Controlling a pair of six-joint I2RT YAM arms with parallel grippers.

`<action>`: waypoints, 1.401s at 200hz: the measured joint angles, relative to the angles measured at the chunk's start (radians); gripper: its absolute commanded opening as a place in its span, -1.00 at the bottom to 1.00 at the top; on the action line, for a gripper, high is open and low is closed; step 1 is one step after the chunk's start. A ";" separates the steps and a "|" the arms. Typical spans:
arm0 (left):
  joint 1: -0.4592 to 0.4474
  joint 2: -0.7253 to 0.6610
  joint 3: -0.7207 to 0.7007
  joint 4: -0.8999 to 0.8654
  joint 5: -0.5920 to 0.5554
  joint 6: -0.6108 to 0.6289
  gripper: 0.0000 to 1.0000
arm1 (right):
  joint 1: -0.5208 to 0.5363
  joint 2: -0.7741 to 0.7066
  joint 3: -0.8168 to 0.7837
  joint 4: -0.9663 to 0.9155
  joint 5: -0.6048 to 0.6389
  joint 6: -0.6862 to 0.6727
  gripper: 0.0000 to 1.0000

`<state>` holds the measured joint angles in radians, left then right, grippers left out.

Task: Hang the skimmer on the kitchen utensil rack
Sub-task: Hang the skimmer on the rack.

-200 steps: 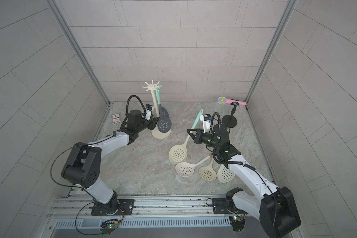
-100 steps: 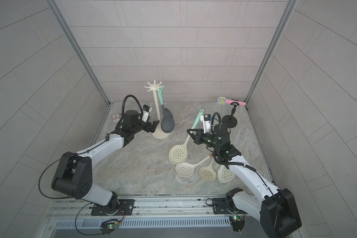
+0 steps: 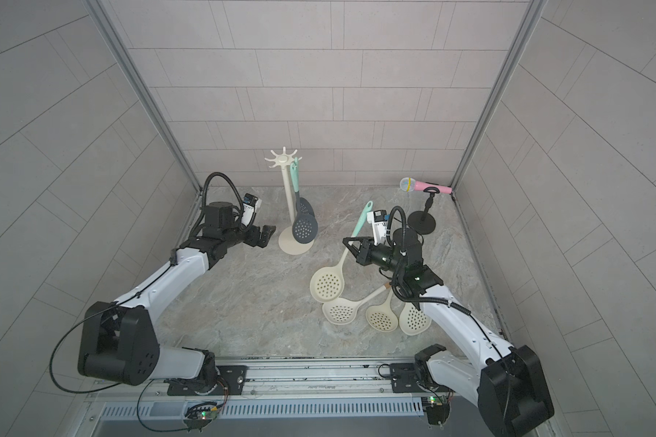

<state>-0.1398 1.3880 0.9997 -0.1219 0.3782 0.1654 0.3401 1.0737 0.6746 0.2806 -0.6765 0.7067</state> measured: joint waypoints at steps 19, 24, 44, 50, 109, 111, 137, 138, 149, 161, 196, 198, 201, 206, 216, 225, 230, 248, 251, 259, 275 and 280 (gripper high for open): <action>0.058 -0.031 0.019 -0.050 0.076 0.000 1.00 | 0.007 0.019 0.004 -0.002 -0.009 0.000 -1.00; 0.076 -0.039 0.023 -0.063 0.096 -0.002 1.00 | 0.012 0.028 0.009 -0.007 -0.011 0.000 -1.00; 0.163 -0.072 0.027 -0.093 0.178 -0.017 1.00 | 0.050 0.064 0.048 -0.042 -0.017 -0.015 -1.00; 0.189 -0.079 0.027 -0.100 0.198 -0.020 1.00 | 0.069 0.076 0.070 -0.061 -0.016 -0.027 -1.00; 0.539 -0.132 -0.022 -0.101 0.424 -0.096 1.00 | 0.233 0.163 0.278 -0.153 -0.019 -0.132 -1.00; 0.552 -0.132 -0.023 -0.100 0.429 -0.098 1.00 | 0.234 0.169 0.285 -0.153 -0.019 -0.132 -1.00; 0.642 -0.137 -0.031 -0.129 0.452 -0.076 1.00 | 0.248 0.270 0.368 -0.151 -0.031 -0.137 -1.00; 0.644 -0.137 -0.031 -0.130 0.452 -0.074 1.00 | 0.248 0.273 0.370 -0.151 -0.031 -0.137 -1.00; 0.650 -0.148 -0.040 -0.151 0.452 -0.049 1.00 | 0.259 0.320 0.409 -0.149 -0.043 -0.138 -1.00; 0.650 -0.168 -0.060 -0.169 0.453 -0.025 1.00 | 0.271 0.370 0.451 -0.143 -0.062 -0.137 -1.00; 0.661 -0.229 -0.108 -0.193 0.438 0.008 1.00 | 0.282 0.471 0.536 -0.098 -0.128 -0.117 -1.00; 0.663 -0.231 -0.108 -0.194 0.437 0.009 1.00 | 0.282 0.472 0.537 -0.096 -0.130 -0.117 -1.00; 0.666 -0.234 -0.108 -0.195 0.435 0.010 1.00 | 0.282 0.475 0.538 -0.090 -0.134 -0.114 -1.00; 0.669 -0.238 -0.108 -0.195 0.432 0.011 1.00 | 0.282 0.477 0.539 -0.081 -0.139 -0.111 -1.00; 0.675 -0.241 -0.108 -0.194 0.430 0.012 1.00 | 0.282 0.479 0.539 -0.057 -0.155 -0.099 -1.00; 0.678 -0.241 -0.109 -0.193 0.429 0.011 1.00 | 0.281 0.481 0.542 -0.035 -0.169 -0.089 -1.00; 0.678 -0.240 -0.111 -0.190 0.428 0.011 1.00 | 0.281 0.484 0.546 -0.020 -0.178 -0.079 -1.00; 0.683 -0.234 -0.117 -0.190 0.425 0.011 1.00 | 0.282 0.504 0.576 0.035 -0.210 -0.049 -1.00; 0.683 -0.233 -0.118 -0.190 0.425 0.010 1.00 | 0.282 0.508 0.581 0.043 -0.215 -0.045 -1.00; 0.684 -0.229 -0.118 -0.191 0.425 0.010 1.00 | 0.282 0.521 0.597 0.067 -0.227 -0.034 -1.00; 0.689 -0.224 -0.118 -0.191 0.426 0.010 1.00 | 0.282 0.551 0.625 0.109 -0.249 -0.010 -1.00; 0.690 -0.224 -0.118 -0.190 0.426 0.010 1.00 | 0.282 0.560 0.632 0.119 -0.256 -0.003 -1.00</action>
<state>0.5499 1.1641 0.8814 -0.3122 0.8043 0.1753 0.6216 1.6337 1.3071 0.3996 -0.9321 0.7033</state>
